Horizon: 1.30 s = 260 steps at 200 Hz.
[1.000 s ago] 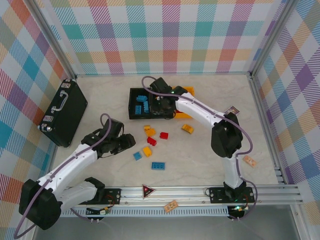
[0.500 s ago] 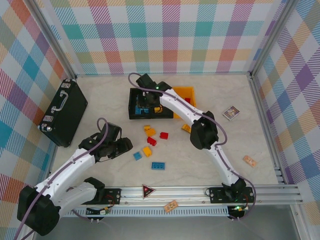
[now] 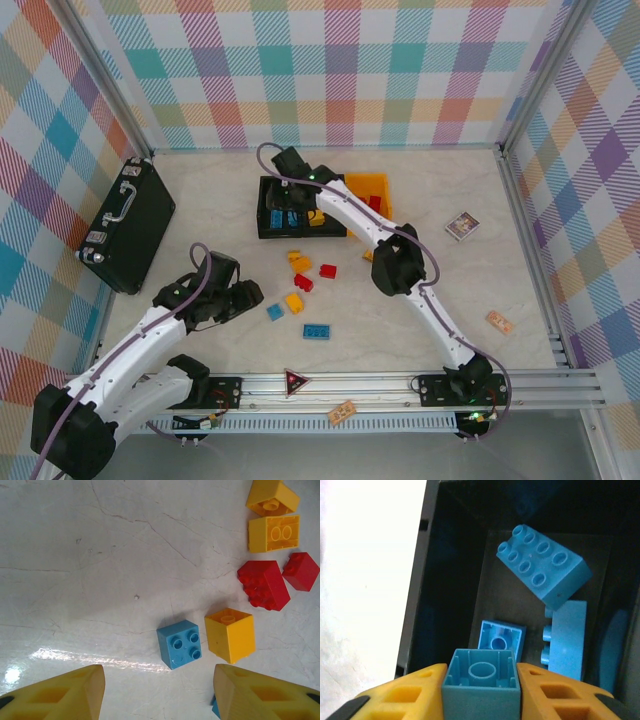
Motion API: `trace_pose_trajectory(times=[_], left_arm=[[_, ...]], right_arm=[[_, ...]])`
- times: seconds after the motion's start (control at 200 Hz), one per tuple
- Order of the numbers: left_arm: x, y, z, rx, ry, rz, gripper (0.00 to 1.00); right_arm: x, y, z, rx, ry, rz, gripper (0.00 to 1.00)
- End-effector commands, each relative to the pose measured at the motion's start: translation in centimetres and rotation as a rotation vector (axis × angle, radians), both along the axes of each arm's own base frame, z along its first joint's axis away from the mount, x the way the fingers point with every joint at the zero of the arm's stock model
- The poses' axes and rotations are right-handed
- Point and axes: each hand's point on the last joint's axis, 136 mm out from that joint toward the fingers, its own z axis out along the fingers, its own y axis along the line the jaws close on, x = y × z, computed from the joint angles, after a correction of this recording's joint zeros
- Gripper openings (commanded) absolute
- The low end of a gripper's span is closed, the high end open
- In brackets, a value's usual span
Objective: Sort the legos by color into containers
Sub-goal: Place the lego in the container, then pick up the lego from the middle-left of the table.
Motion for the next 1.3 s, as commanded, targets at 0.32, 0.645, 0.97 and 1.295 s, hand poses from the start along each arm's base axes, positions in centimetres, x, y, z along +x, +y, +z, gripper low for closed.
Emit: trace_pose_trajectory(times=[0.32,0.645,0.97,1.295], left_arm=[[-0.5,0.0,-0.3,-0.018,0.026,0.012,0.59],[-0.5,-0.9,-0.6,-0.027,0.066,-0.019,0.60],[-1.0,-2.0,-1.8,0.007,0.134,-0.023,0.60],[-0.7,-2.9,-2.9,0.072,0.176,-0.018,0.63]], right_arm=[[-0.9,0.0,6.5,0.059,-0.075,0.042,0.51],[-7.0,-3.0,10.2,0.084,-0.105,0.115,0.52],[-14.1,-8.1,8.0,0.080,-0.023,0.149,0.54],[-23.1,-13.2,3.9,0.104,0.118,0.237,0.57]])
